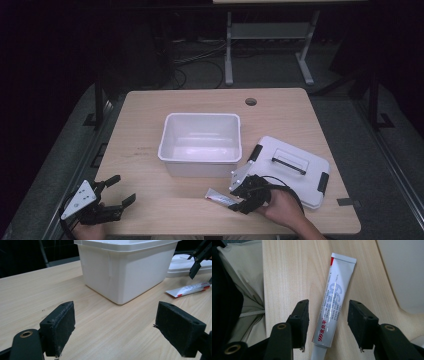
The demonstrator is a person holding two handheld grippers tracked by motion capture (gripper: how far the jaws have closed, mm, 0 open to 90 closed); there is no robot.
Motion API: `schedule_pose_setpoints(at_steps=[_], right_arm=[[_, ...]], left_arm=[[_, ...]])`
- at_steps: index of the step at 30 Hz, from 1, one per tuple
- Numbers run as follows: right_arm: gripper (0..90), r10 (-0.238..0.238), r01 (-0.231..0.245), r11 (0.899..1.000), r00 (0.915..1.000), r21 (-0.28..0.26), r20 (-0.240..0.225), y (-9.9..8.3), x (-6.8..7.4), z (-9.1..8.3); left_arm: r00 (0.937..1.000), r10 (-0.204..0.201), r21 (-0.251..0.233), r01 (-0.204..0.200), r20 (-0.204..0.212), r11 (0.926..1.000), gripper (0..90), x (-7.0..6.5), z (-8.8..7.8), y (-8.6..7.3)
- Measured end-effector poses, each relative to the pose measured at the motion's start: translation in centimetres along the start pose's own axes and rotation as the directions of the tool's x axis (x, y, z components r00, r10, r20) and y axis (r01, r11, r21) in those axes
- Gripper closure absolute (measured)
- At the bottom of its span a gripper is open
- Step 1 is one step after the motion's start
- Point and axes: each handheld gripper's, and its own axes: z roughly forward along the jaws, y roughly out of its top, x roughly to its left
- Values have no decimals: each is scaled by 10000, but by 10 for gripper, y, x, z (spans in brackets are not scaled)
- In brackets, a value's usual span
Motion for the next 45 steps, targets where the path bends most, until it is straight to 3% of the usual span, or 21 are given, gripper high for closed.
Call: schedule_pose_setpoints(at_steps=[14, 32, 45], right_arm=[[590, 49, -45, 9981, 10000, 618, -61, 2, -3, 12], [667, -3, 22, 9953, 9998, 964, -198, 2, -6, 20], [678, -165, 192, 9955, 9994, 931, -291, 2, -5, 21]], left_arm=[[10000, -31, -60, 31, -12, 10000, 157, 0, -1, 0], [10000, -85, -136, 85, -13, 9999, 157, 1, -2, 0], [10000, -39, -138, 39, -23, 9999, 157, 1, -2, 0]])
